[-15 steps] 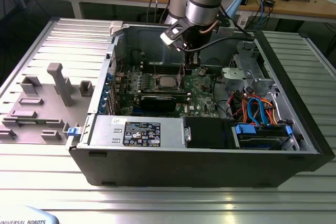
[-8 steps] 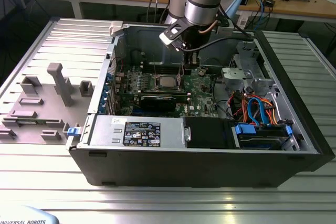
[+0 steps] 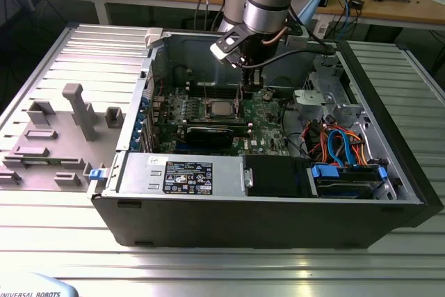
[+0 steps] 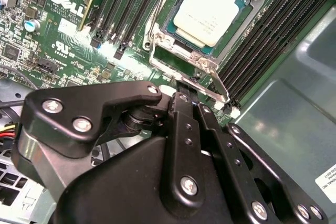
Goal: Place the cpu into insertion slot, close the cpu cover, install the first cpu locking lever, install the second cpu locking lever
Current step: 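Close the cpu cover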
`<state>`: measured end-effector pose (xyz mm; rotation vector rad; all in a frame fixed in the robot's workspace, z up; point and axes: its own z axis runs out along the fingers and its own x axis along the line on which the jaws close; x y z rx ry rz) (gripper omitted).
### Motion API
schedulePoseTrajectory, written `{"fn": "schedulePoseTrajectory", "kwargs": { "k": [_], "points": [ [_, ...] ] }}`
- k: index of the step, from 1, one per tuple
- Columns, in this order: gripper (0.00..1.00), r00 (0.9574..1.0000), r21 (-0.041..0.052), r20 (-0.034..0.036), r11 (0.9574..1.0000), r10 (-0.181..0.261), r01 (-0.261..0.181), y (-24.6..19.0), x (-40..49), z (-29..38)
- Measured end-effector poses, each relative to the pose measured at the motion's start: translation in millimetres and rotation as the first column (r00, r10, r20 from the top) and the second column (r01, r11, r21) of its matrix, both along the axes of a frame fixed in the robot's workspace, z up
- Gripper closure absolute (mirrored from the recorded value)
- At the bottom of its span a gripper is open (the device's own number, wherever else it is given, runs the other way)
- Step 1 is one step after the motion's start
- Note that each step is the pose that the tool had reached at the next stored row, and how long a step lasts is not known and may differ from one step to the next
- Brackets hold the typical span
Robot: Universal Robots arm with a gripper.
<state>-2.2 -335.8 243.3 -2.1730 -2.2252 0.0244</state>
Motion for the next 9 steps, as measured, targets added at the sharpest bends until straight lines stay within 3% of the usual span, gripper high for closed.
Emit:
{"fn": "schedulePoseTrajectory", "kwargs": {
  "k": [9],
  "points": [
    [0.89, 1.0000, 0.0000, 0.0000, 1.0000, 0.000, 0.000, 0.0, -5.8, 0.0]
  ]
}}
